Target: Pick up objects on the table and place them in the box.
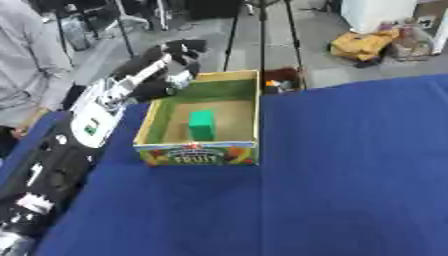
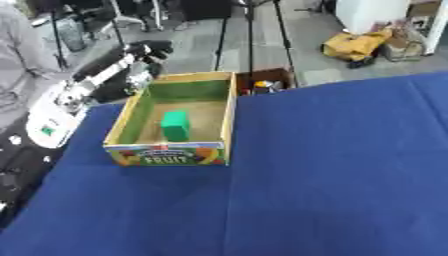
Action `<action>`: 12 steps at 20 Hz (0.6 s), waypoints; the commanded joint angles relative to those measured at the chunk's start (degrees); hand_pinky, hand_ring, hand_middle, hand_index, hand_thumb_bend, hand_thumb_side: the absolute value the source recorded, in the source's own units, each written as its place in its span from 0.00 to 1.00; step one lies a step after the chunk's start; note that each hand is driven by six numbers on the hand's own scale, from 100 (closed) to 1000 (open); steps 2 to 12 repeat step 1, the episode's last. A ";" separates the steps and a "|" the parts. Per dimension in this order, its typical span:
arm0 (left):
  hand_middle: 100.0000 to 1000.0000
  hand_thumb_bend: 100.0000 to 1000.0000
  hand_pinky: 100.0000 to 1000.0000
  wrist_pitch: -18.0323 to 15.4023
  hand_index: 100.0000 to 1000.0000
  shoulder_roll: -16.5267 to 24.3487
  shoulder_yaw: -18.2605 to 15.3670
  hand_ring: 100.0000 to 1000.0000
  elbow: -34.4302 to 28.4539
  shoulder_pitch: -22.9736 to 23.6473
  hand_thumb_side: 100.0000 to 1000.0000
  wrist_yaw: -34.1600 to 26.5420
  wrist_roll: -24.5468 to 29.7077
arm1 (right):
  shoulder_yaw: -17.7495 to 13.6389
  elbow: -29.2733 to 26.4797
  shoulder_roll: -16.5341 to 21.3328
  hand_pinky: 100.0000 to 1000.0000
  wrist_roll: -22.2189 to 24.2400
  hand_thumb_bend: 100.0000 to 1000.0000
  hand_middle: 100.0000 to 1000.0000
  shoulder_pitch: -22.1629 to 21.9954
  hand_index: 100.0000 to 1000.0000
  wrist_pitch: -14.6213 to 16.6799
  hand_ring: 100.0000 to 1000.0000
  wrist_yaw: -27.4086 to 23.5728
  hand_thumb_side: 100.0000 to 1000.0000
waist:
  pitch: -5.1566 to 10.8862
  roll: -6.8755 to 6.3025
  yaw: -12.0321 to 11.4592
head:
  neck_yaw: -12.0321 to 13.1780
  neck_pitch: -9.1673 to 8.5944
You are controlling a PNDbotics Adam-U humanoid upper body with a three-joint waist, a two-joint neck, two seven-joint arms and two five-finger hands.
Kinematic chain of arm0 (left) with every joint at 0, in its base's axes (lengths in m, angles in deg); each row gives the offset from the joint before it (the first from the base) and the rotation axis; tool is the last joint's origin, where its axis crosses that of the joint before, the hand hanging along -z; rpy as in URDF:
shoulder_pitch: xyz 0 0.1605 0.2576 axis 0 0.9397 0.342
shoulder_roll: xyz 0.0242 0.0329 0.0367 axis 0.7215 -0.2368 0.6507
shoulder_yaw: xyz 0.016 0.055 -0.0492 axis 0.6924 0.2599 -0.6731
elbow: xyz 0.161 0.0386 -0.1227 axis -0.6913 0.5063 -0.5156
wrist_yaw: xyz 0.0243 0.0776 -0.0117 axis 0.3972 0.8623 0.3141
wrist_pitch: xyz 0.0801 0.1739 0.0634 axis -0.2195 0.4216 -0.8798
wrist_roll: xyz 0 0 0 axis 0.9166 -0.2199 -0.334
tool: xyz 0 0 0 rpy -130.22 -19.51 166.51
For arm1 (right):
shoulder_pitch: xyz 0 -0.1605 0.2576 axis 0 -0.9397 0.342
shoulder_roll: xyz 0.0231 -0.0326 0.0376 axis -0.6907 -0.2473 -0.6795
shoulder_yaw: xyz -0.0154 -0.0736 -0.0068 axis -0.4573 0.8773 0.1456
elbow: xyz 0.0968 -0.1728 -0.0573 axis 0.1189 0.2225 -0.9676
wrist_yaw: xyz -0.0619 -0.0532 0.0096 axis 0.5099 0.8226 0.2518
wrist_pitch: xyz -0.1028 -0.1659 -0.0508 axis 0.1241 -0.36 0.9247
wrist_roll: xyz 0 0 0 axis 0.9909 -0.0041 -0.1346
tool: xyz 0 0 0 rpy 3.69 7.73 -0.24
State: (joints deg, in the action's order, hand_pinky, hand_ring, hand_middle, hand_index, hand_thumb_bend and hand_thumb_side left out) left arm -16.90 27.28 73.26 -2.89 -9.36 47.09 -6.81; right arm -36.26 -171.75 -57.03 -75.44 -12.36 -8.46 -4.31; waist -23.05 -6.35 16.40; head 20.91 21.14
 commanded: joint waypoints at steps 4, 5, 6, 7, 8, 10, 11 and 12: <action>0.79 0.00 0.75 3.40 1.00 3.70 -2.49 0.78 -8.19 1.59 1.00 -10.32 -2.82 | -0.65 -1.16 0.19 0.86 -1.00 0.00 0.54 0.11 0.79 -0.14 0.91 -0.25 1.00 | 2.28 0.82 -0.56 | -1.17 1.45; 0.79 0.00 0.75 3.40 1.00 3.70 -2.49 0.78 -8.19 1.59 1.00 -10.32 -2.82 | -0.65 -1.16 0.19 0.86 -1.00 0.00 0.54 0.11 0.79 -0.14 0.91 -0.25 1.00 | 2.28 0.82 -0.56 | -1.17 1.45; 0.79 0.00 0.75 3.40 1.00 3.70 -2.49 0.78 -8.19 1.59 1.00 -10.32 -2.82 | -0.65 -1.16 0.19 0.86 -1.00 0.00 0.54 0.11 0.79 -0.14 0.91 -0.25 1.00 | 2.28 0.82 -0.56 | -1.17 1.45; 0.79 0.00 0.75 3.40 1.00 3.70 -2.49 0.78 -8.19 1.59 1.00 -10.32 -2.82 | -0.65 -1.16 0.19 0.86 -1.00 0.00 0.54 0.11 0.79 -0.14 0.91 -0.25 1.00 | 2.28 0.82 -0.56 | -1.17 1.45; 0.79 0.00 0.75 3.40 1.00 3.70 -2.49 0.78 -8.19 1.59 1.00 -10.32 -2.82 | -0.65 -1.16 0.19 0.86 -1.00 0.00 0.54 0.11 0.79 -0.14 0.91 -0.25 1.00 | 2.28 0.82 -0.56 | -1.17 1.45; 0.79 0.00 0.75 3.40 1.00 3.70 -2.49 0.78 -8.19 1.59 1.00 -10.32 -2.82 | -0.65 -1.16 0.19 0.86 -1.00 0.00 0.54 0.11 0.79 -0.14 0.91 -0.25 1.00 | 2.28 0.82 -0.56 | -1.17 1.45; 0.79 0.00 0.75 3.40 1.00 3.70 -2.49 0.78 -8.19 1.59 1.00 -10.32 -2.82 | -0.65 -1.16 0.19 0.86 -1.00 0.00 0.54 0.11 0.79 -0.14 0.91 -0.25 1.00 | 2.28 0.82 -0.56 | -1.17 1.45; 0.79 0.00 0.75 3.40 1.00 3.70 -2.49 0.78 -8.19 1.59 1.00 -10.32 -2.82 | -0.65 -1.16 0.19 0.86 -1.00 0.00 0.54 0.11 0.79 -0.14 0.91 -0.25 1.00 | 2.28 0.82 -0.56 | -1.17 1.45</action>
